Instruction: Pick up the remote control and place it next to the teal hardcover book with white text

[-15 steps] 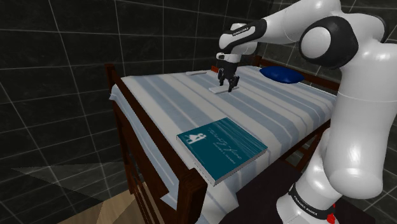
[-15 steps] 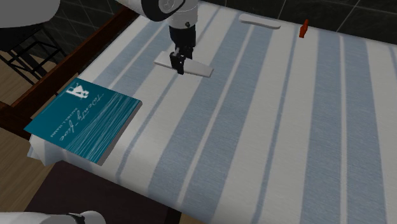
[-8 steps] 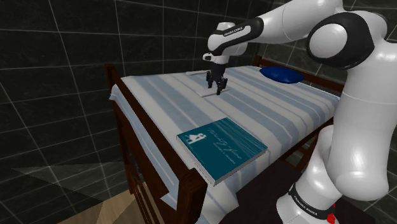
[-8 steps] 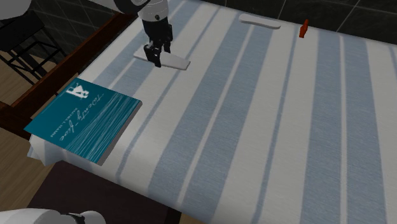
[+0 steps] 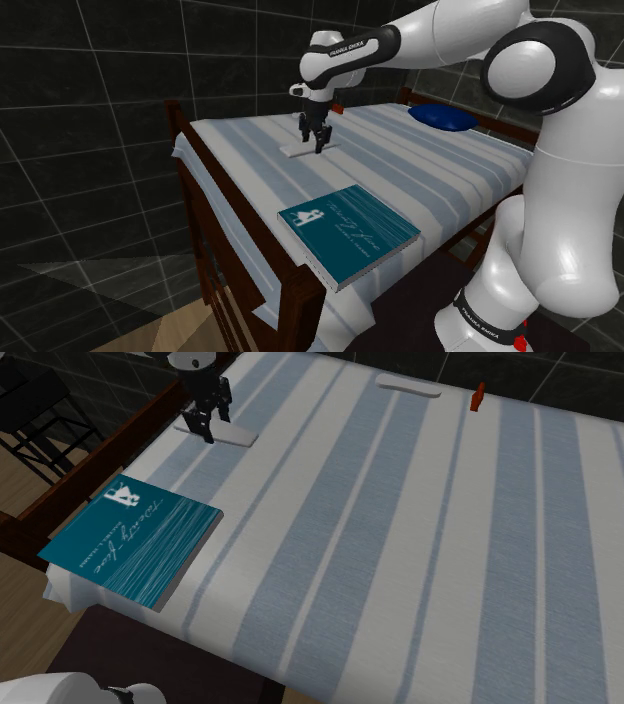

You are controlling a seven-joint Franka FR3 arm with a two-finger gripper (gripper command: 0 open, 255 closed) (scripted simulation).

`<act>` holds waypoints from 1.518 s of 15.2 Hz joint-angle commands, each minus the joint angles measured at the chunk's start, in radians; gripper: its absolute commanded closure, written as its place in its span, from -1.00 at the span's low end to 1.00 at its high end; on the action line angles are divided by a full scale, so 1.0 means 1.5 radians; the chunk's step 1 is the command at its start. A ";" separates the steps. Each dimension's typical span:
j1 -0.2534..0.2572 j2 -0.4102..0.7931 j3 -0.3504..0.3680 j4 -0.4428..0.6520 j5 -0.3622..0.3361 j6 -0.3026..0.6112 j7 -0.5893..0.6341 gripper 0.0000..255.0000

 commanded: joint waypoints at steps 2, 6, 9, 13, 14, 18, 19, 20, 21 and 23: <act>0.026 0.006 0.016 0.009 0.000 -0.001 0.044 1.00; 0.034 0.021 0.023 0.002 0.007 0.020 0.054 1.00; 0.032 0.031 0.026 -0.014 0.013 0.044 0.050 1.00; 0.030 0.045 0.029 -0.032 0.023 0.075 0.043 1.00; 0.029 0.049 0.030 -0.036 0.025 0.082 0.042 1.00; 0.026 0.066 0.035 -0.051 0.037 0.112 0.034 1.00; 0.025 0.070 0.036 -0.054 0.039 0.119 0.032 1.00; 0.024 0.076 0.038 -0.058 0.043 0.128 0.030 1.00; 0.024 0.076 0.038 -0.058 0.043 0.128 0.030 1.00; 0.024 0.076 0.038 -0.058 0.043 0.128 0.030 1.00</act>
